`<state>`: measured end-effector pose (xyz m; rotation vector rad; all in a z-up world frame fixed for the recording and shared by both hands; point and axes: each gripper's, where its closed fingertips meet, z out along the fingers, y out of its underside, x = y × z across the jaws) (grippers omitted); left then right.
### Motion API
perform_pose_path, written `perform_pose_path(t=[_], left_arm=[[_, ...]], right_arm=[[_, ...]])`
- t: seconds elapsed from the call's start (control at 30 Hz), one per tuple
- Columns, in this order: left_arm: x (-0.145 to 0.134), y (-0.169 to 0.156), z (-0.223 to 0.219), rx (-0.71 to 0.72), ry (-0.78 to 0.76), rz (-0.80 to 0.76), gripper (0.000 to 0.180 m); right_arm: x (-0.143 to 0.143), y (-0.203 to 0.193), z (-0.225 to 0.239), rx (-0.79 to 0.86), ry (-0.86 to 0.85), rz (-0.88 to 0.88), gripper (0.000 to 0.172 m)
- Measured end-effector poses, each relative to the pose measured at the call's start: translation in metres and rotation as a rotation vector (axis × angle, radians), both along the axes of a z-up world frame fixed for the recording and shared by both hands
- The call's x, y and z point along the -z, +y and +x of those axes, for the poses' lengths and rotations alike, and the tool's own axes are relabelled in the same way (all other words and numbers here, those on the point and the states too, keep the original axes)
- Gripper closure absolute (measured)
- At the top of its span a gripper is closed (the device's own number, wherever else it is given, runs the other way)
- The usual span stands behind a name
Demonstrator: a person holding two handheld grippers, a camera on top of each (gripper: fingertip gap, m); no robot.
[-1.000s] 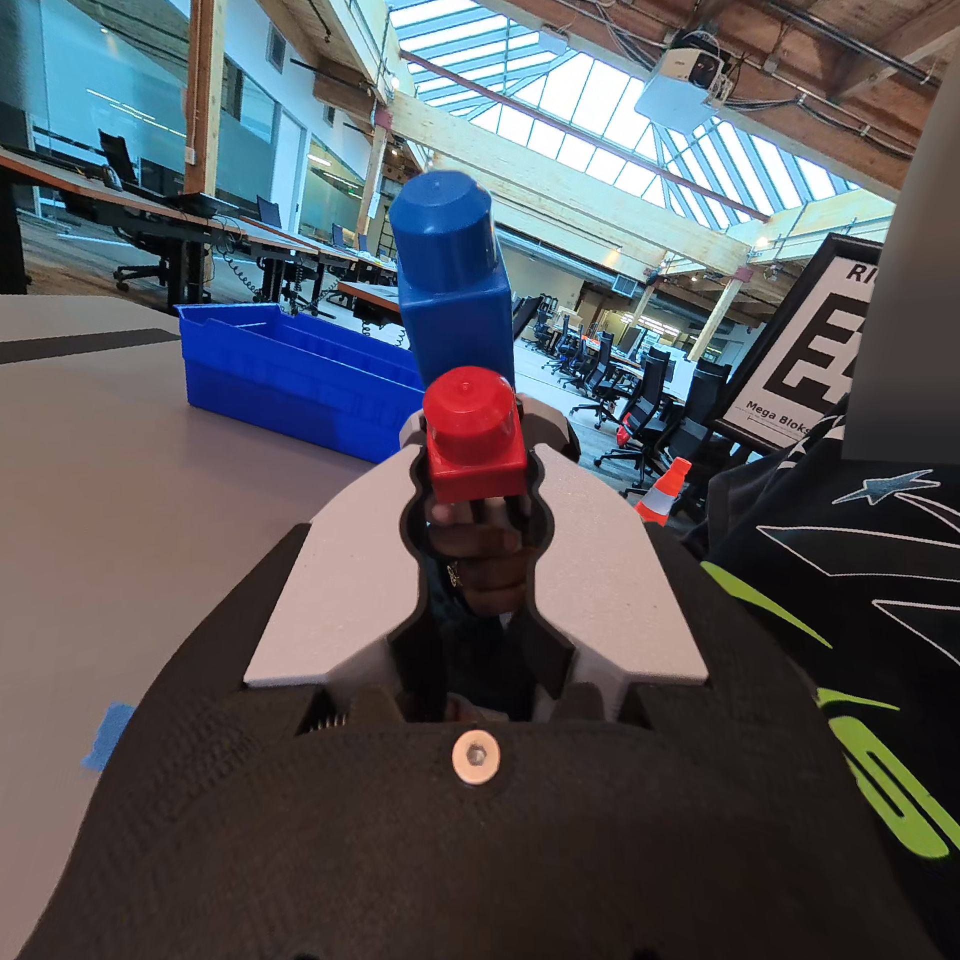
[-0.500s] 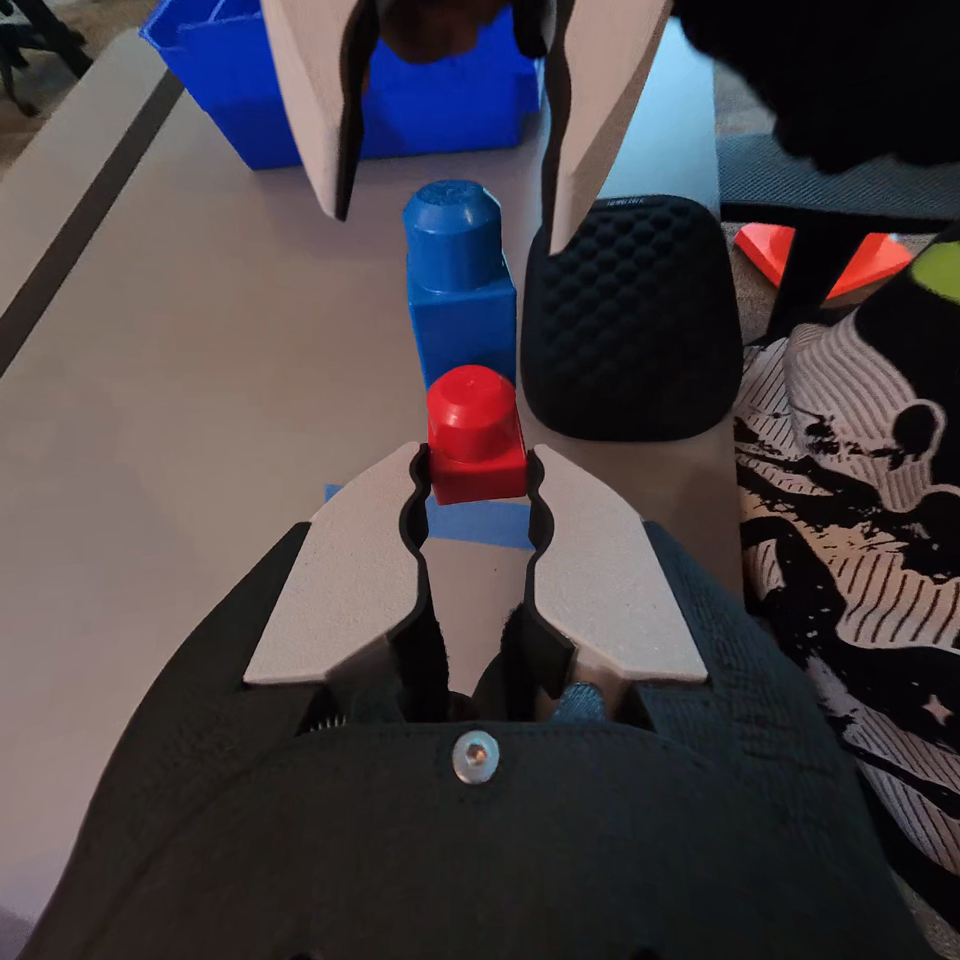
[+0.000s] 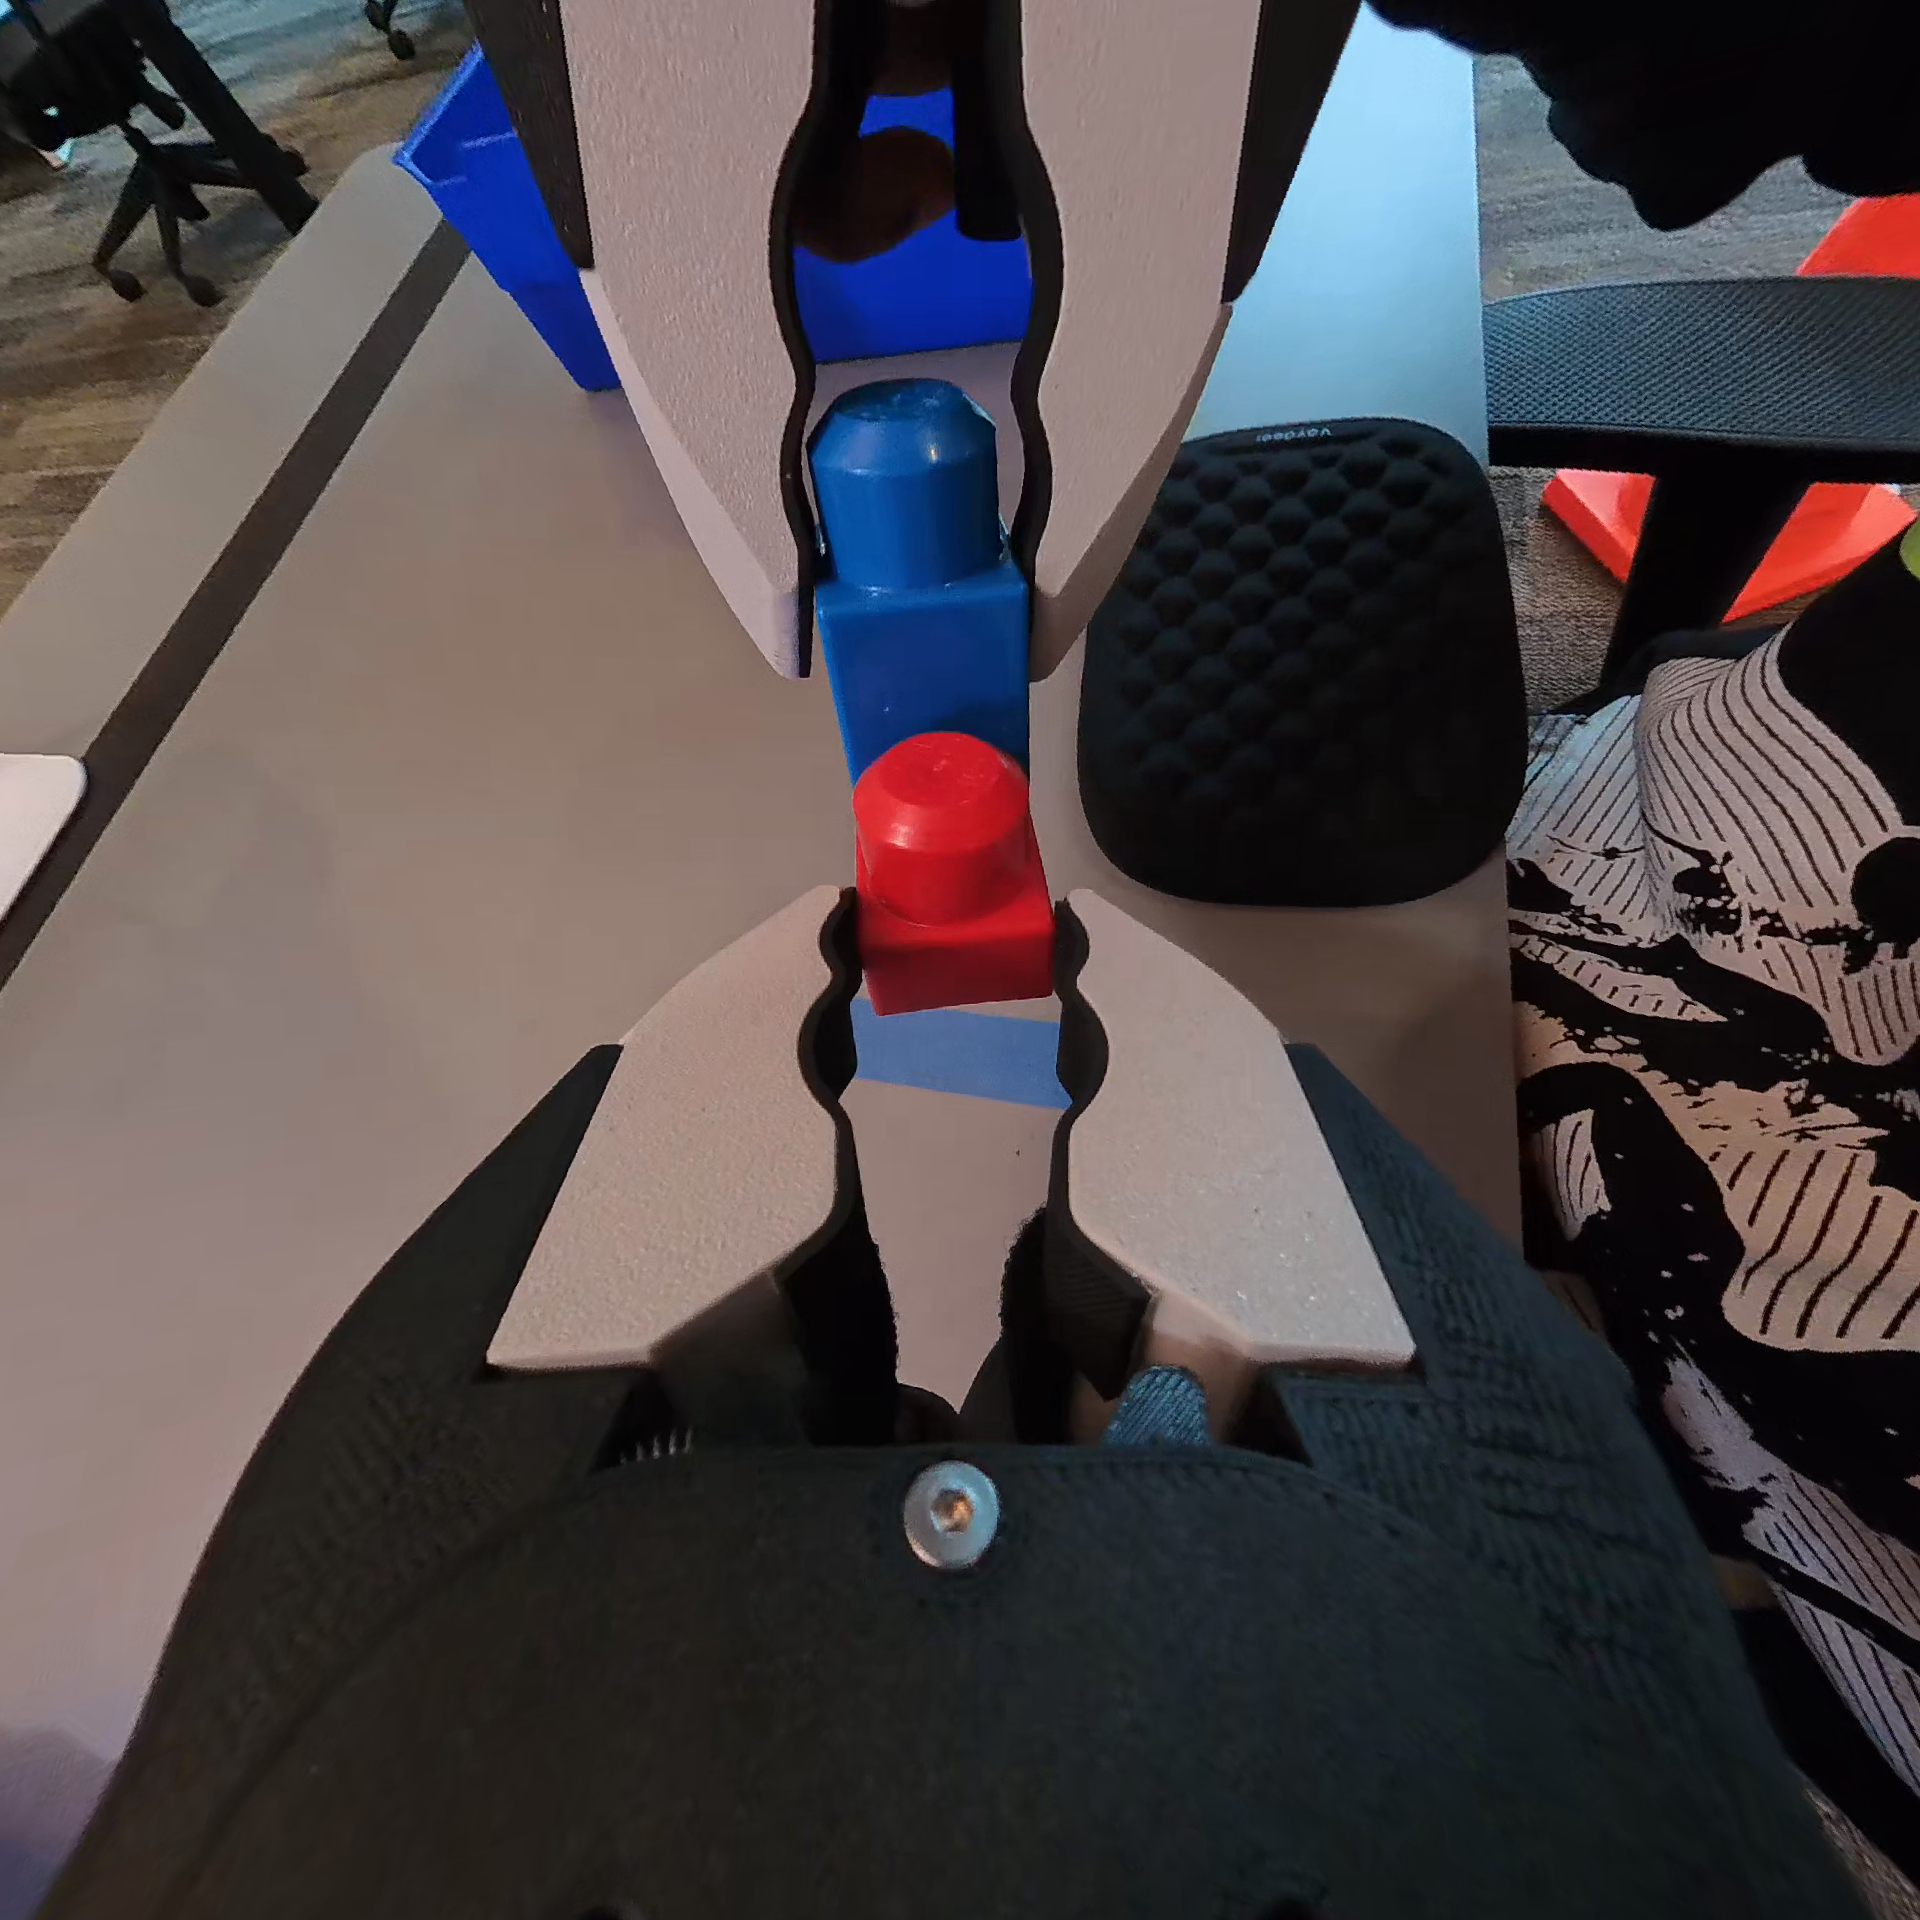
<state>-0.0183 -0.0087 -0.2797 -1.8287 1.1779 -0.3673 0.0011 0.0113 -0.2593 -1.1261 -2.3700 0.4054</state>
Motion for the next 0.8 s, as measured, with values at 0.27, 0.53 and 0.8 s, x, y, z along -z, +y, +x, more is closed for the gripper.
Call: perform_pose_path(t=[0.27,0.53,0.8], left_arm=[[-0.002,0.001,0.002,-0.011,0.002,0.018,0.145],[-0.004,0.003,0.005,-0.008,-0.021,0.039,0.145],[-0.024,0.012,-0.006,-0.073,-0.327,0.131,0.102]], right_arm=[[-0.003,0.000,0.002,0.016,-0.024,0.004,0.136],[-0.004,0.002,0.004,0.015,-0.021,0.023,0.136],[-0.055,0.073,0.090,0.167,-0.117,0.207,0.136]])
